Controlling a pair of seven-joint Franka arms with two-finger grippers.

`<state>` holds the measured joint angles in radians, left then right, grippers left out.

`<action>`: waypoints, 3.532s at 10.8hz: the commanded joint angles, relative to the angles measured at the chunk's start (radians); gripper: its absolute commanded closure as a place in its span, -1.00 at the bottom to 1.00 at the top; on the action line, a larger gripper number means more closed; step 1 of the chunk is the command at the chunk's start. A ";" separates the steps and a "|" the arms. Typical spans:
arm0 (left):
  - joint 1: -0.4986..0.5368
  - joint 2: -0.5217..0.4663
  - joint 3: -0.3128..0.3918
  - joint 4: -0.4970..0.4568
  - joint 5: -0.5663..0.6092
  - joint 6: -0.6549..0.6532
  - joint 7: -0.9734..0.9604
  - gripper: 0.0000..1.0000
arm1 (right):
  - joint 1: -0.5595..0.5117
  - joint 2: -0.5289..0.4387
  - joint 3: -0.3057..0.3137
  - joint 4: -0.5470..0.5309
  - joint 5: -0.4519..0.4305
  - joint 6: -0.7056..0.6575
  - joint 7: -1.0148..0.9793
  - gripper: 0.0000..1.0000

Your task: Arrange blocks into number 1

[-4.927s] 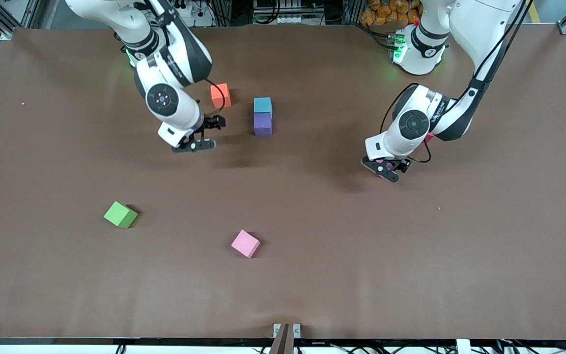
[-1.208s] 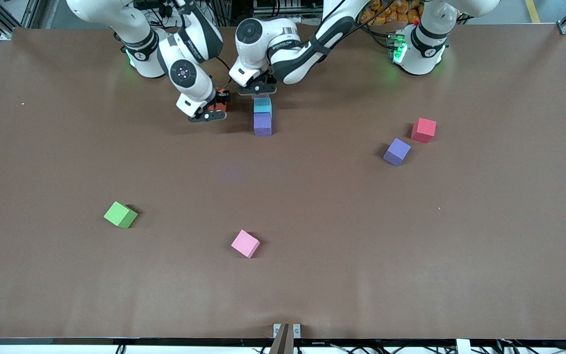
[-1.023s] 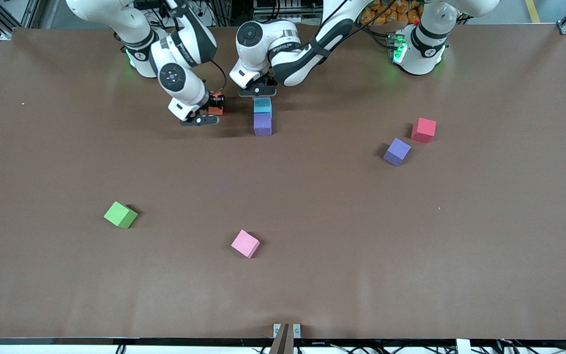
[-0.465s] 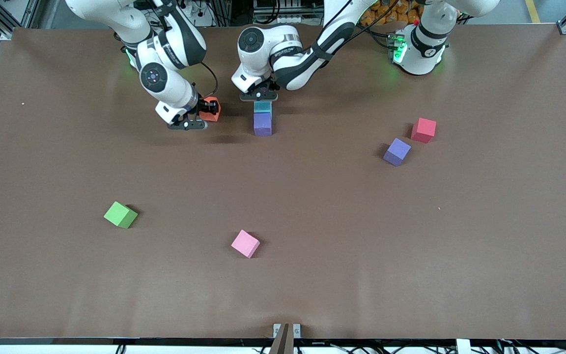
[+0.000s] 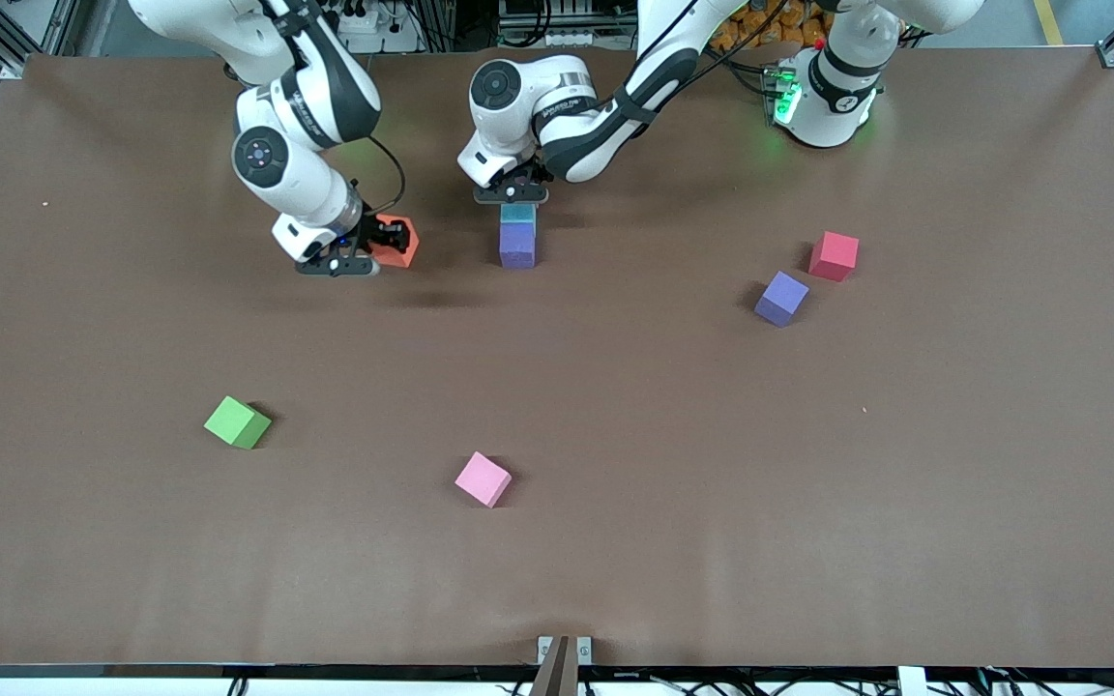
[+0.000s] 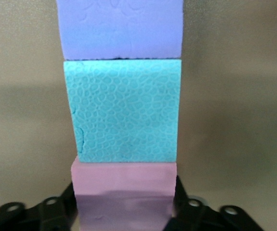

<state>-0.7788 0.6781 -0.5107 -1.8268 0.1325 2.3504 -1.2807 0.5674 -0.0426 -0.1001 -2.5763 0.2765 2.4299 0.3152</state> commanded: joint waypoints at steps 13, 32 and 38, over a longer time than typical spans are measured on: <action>0.256 -0.213 0.000 0.046 0.024 -0.335 -0.033 -1.00 | 0.070 0.265 -0.021 0.444 -0.049 -0.035 0.043 -0.23; 0.989 -0.545 -0.043 -0.526 0.099 -0.123 0.836 -1.00 | 0.325 0.560 -0.030 0.710 -0.039 -0.173 0.177 -0.22; 1.009 -0.522 -0.143 -0.607 0.105 0.120 1.128 -1.00 | 0.351 0.572 -0.024 0.703 -0.020 -0.175 0.186 -0.22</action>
<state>0.2160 0.1668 -0.6340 -2.3786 0.2307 2.3916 -0.2184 0.9071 0.5136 -0.1209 -1.8885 0.2409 2.2633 0.4829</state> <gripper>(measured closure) 0.000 0.388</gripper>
